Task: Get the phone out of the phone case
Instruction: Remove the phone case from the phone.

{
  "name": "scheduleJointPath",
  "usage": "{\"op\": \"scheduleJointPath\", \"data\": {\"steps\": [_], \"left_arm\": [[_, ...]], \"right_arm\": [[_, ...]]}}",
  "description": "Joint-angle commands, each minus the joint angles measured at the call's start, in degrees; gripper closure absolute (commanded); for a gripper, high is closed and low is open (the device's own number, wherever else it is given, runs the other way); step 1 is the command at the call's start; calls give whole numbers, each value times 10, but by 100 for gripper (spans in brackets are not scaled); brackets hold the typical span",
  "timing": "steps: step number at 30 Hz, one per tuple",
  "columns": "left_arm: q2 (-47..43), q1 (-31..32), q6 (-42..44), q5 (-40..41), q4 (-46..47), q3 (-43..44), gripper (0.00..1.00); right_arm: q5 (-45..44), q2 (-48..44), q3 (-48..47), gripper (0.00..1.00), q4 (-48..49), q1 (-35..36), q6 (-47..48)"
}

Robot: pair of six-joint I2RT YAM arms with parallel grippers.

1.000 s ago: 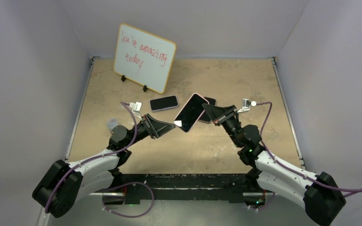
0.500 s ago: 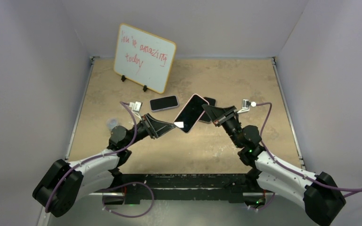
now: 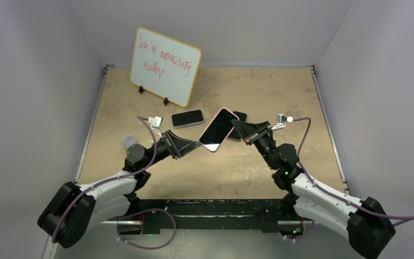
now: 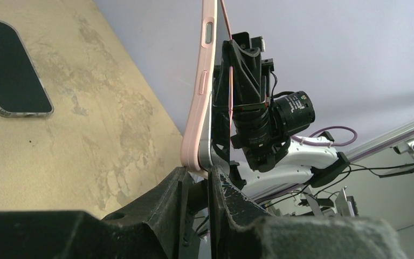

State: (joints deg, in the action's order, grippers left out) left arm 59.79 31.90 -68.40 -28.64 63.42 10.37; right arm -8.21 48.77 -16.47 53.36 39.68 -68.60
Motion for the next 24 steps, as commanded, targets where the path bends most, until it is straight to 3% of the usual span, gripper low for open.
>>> {"op": "scheduleJointPath", "data": {"steps": [1, 9, 24], "left_arm": [[6, -3, -1, 0, 21, -6, 78], [11, -3, -1, -3, 27, -9, 80], [-7, -3, -7, -1, 28, -12, 73]], "right_arm": [[3, -13, -15, 100, 60, 0, -32], [-1, -15, -13, 100, 64, 0, -35], [-13, -27, -7, 100, 53, 0, -27]]}}
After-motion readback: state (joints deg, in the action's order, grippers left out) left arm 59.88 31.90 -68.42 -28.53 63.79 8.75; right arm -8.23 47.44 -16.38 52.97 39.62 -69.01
